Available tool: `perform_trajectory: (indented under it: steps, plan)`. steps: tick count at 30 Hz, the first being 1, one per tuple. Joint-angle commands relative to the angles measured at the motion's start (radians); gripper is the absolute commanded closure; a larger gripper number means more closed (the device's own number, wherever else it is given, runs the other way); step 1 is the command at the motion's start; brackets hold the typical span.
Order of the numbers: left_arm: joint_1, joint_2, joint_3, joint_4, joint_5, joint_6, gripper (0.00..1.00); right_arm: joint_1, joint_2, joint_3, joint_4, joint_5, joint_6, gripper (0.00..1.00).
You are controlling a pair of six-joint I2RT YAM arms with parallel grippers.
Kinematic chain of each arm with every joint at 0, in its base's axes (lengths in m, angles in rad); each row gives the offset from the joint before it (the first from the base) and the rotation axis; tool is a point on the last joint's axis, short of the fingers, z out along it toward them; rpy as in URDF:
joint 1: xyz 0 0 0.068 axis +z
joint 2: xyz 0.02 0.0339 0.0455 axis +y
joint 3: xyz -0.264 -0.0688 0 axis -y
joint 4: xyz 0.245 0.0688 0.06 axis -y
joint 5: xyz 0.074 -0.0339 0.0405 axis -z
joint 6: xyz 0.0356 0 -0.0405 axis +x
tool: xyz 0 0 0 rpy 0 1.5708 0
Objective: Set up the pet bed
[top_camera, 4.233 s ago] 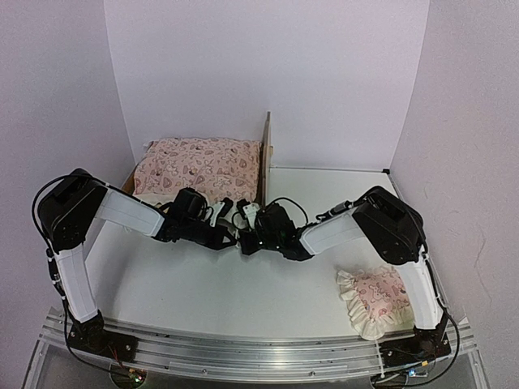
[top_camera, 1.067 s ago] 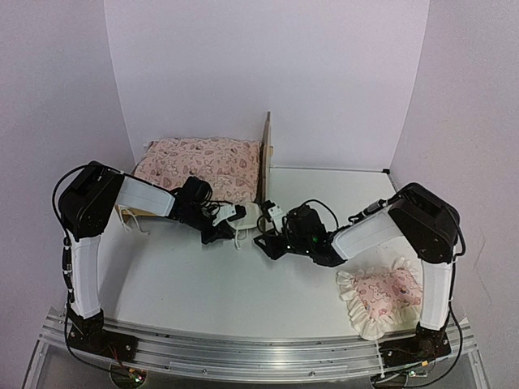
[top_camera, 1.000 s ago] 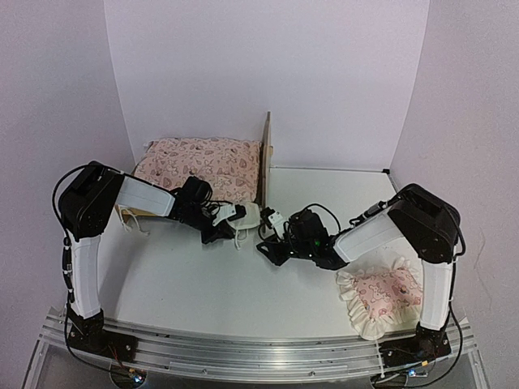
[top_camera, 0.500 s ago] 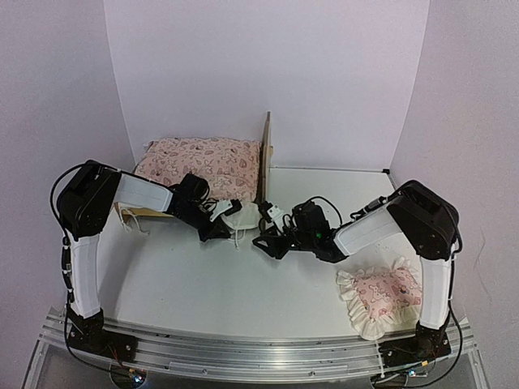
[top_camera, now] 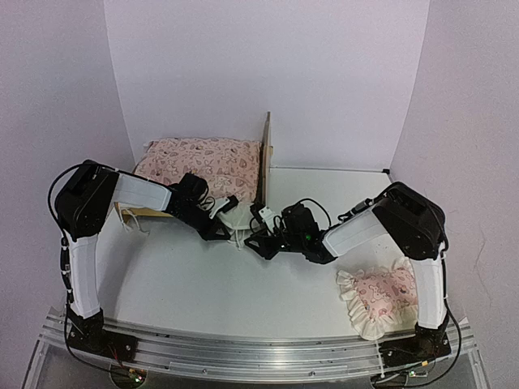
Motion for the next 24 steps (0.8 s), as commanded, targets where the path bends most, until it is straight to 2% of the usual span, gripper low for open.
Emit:
perform_trajectory:
  steps: [1, 9, 12, 18, 21, 24]
  plan:
    - [0.003, -0.048, 0.017, 0.014, 0.058, -0.044, 1.00, 0.021, 0.024, 0.036, 0.025, -0.022, 0.042, 0.68]
    - [0.003, -0.053, -0.006, 0.005, 0.064, -0.076, 1.00, 0.030, 0.105, 0.103, 0.024, -0.025, 0.083, 0.66]
    - [0.003, -0.055, 0.005, -0.015, 0.047, -0.120, 1.00, 0.031, 0.114, 0.105, 0.024, 0.006, 0.096, 0.74]
    - [0.007, -0.057, 0.035, -0.088, 0.012, -0.369, 1.00, 0.033, 0.119, 0.113, 0.021, 0.046, 0.111, 0.86]
    - [0.009, -0.059, 0.024, -0.101, 0.047, -0.487, 1.00, 0.040, 0.129, 0.118, 0.020, 0.045, 0.120, 0.93]
    - [0.013, -0.060, 0.025, -0.105, 0.076, -0.574, 1.00, 0.054, 0.135, 0.114, 0.020, 0.053, 0.132, 0.95]
